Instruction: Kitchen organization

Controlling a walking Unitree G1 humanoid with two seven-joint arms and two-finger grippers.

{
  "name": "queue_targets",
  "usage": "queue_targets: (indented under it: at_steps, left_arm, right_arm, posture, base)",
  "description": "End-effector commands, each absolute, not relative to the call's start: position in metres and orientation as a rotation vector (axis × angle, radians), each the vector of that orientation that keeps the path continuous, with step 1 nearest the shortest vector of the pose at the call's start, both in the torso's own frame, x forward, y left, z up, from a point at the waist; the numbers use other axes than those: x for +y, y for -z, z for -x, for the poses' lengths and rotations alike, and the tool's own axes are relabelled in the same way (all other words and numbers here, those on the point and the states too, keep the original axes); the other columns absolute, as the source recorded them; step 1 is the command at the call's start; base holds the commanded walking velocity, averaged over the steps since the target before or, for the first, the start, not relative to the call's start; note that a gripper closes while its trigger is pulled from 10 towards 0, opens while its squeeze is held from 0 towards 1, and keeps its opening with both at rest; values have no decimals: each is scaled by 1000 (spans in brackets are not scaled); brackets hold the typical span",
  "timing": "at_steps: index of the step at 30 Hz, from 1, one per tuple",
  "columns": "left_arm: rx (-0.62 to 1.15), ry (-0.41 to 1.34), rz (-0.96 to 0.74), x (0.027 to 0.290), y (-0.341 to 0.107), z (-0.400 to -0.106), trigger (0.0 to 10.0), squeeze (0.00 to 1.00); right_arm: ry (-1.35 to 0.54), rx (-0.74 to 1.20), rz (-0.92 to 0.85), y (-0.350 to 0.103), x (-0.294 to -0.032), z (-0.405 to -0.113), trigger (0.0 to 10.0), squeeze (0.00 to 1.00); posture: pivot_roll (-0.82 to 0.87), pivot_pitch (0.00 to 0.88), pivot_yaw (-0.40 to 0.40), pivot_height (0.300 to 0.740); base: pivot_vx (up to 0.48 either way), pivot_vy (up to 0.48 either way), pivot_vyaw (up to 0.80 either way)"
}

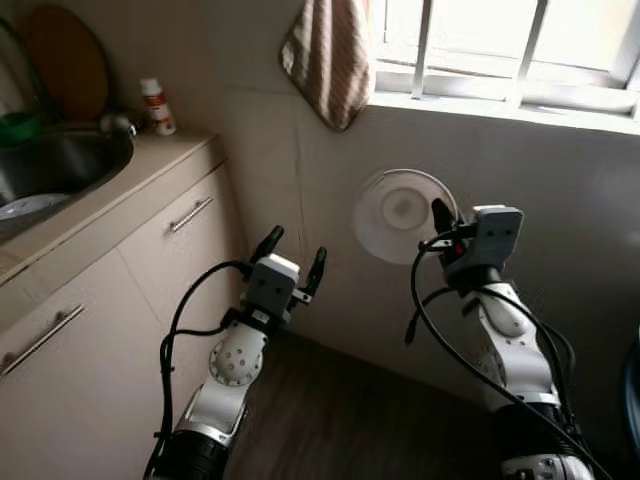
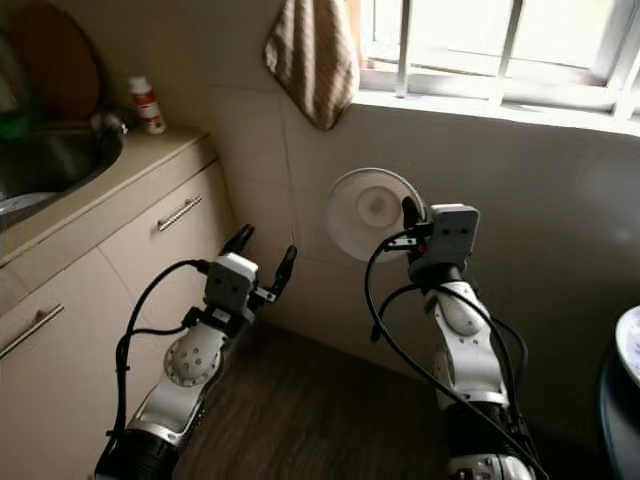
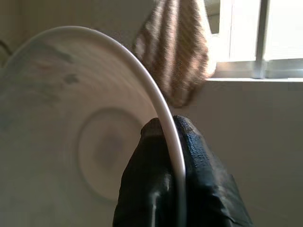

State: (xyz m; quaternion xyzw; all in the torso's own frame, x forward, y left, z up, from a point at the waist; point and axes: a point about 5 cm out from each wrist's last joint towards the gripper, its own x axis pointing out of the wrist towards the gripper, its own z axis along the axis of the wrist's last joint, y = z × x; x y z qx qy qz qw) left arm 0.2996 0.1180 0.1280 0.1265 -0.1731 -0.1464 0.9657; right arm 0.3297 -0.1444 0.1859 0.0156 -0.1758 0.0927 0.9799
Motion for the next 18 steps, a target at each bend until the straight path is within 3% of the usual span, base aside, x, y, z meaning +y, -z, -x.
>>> queue_targets:
  at_steps: [1,18]
  left_arm:
    - [-369,310,-245,111,-132,-299,10000,0]
    - [-396,262,-252,115,-137,-302,10000,0]
  right_arm:
    - [-175,-400,-9,-195,-150,-329,0,0]
    - [-200,-467,54,-203,-145,-326,0,0]
  posture:
    - [42,0,26,740]
    - [40,0,29,740]
  base:
    - [0,0,800]
    - [387,0,800]
